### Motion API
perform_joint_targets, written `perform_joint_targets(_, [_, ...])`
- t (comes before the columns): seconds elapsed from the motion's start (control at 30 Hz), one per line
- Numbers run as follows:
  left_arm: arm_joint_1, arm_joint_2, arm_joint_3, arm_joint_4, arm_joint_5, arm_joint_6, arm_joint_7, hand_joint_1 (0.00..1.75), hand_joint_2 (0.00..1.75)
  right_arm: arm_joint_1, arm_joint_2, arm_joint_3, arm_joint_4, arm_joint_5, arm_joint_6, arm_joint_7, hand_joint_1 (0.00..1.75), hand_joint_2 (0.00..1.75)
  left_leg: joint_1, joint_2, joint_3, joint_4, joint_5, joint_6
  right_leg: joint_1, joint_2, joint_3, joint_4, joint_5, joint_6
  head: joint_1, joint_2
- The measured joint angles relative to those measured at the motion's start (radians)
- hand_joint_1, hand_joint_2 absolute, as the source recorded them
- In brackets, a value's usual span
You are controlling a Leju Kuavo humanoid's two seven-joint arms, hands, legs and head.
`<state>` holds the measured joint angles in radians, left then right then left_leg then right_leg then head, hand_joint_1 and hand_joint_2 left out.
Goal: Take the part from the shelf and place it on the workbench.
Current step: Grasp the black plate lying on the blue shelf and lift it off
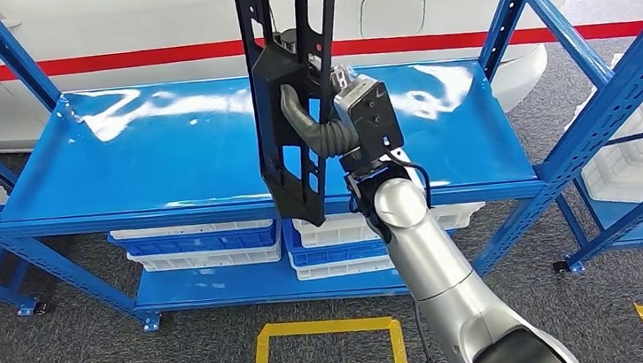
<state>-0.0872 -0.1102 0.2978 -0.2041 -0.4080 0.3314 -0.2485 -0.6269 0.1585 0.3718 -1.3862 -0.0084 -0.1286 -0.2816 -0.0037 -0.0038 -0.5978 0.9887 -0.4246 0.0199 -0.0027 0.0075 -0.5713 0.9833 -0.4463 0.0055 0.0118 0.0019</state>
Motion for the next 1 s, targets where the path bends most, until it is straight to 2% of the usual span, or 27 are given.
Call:
perform_joint_targets(0.2, [0.000,-0.002,0.010,0.000,0.011,-0.028,0.025,0.00,1.75,0.032,-0.007,0.011,-0.033,-0.030,0.004,-0.015,1.75,1.75,0.000,0.000,0.000,0.000,0.000,0.000,0.000,0.000,0.000,0.000,0.000,0.000,0.000,0.000])
perform_joint_targets(0.5, [0.000,-0.002,0.026,0.000,0.026,-0.047,-0.006,0.00,1.75,0.057,-0.017,0.030,-0.059,-0.033,0.001,-0.027,1.75,1.75,-0.001,0.000,-0.001,0.001,-0.001,0.001,-0.001,0.000,0.000,-0.001,0.000,0.001,0.000,0.000])
perform_joint_targets(0.6, [0.000,-0.001,0.028,0.000,0.027,-0.053,-0.007,0.00,1.75,0.063,-0.019,0.032,-0.062,-0.029,-0.006,-0.033,1.75,1.75,-0.004,0.000,-0.004,0.006,-0.006,0.013,-0.007,0.000,0.001,-0.005,0.002,0.007,0.000,0.000])
perform_joint_targets(0.67, [0.001,-0.001,0.029,0.000,0.029,-0.058,-0.007,0.00,1.75,0.065,-0.020,0.033,-0.069,-0.024,-0.010,-0.037,1.75,1.75,-0.001,0.002,0.005,-0.009,0.003,0.023,-0.004,-0.001,0.001,-0.003,0.000,0.013,0.000,0.000])
perform_joint_targets(0.73, [0.000,-0.002,0.029,0.000,0.030,-0.061,-0.006,0.00,1.75,0.065,-0.022,0.034,-0.076,-0.020,-0.014,-0.040,1.75,1.75,0.006,0.005,0.018,-0.030,0.017,0.031,0.000,-0.001,-0.020,0.047,-0.032,0.011,0.001,0.000])
perform_joint_targets(0.8, [0.000,-0.002,0.031,0.000,0.030,-0.064,-0.006,0.00,1.75,0.068,-0.026,0.035,-0.078,-0.016,-0.018,-0.042,1.75,1.75,0.009,0.007,0.021,-0.037,0.023,0.036,-0.004,-0.002,-0.077,0.173,-0.091,0.004,0.003,0.000])
perform_joint_targets(0.83, [0.000,-0.002,0.033,0.000,0.030,-0.066,-0.005,0.00,1.75,0.071,-0.028,0.035,-0.079,-0.013,-0.019,-0.042,1.75,1.75,0.010,0.007,0.020,-0.036,0.023,0.036,-0.007,-0.002,-0.107,0.239,-0.116,0.006,0.004,0.000])
perform_joint_targets(0.87, [0.000,-0.002,0.035,0.000,0.031,-0.067,-0.004,0.00,1.75,0.076,-0.030,0.036,-0.079,-0.011,-0.021,-0.042,1.75,1.75,0.010,0.006,0.019,-0.036,0.023,0.035,-0.012,-0.002,-0.125,0.279,-0.127,0.011,0.004,0.000])
perform_joint_targets(0.9, [0.001,-0.002,0.037,0.000,0.032,-0.068,-0.004,0.00,1.75,0.079,-0.031,0.036,-0.079,-0.010,-0.022,-0.041,1.75,1.75,0.012,0.006,0.018,-0.034,0.023,0.032,-0.017,-0.002,-0.124,0.279,-0.122,0.022,0.004,0.000])
perform_joint_targets(0.93, [0.001,-0.002,0.038,0.000,0.032,-0.068,-0.004,0.00,1.75,0.080,-0.032,0.036,-0.079,-0.009,-0.023,-0.041,1.75,1.75,0.015,0.005,0.017,-0.031,0.023,0.028,-0.024,-0.003,-0.102,0.236,-0.101,0.036,0.004,0.000])
perform_joint_targets(0.97, [0.001,-0.002,0.039,0.000,0.033,-0.069,-0.004,0.00,1.75,0.080,-0.033,0.036,-0.080,-0.009,-0.023,-0.040,1.75,1.75,0.018,0.004,0.014,-0.024,0.020,0.021,-0.031,-0.005,-0.063,0.162,-0.072,0.051,0.004,0.000])
perform_joint_targets(1.0, [0.001,-0.002,0.039,0.000,0.033,-0.069,-0.004,0.00,1.75,0.078,-0.033,0.037,-0.080,-0.009,-0.024,-0.040,1.75,1.75,0.019,0.003,0.010,-0.014,0.016,0.012,-0.035,-0.005,-0.026,0.095,-0.048,0.061,0.004,0.000])
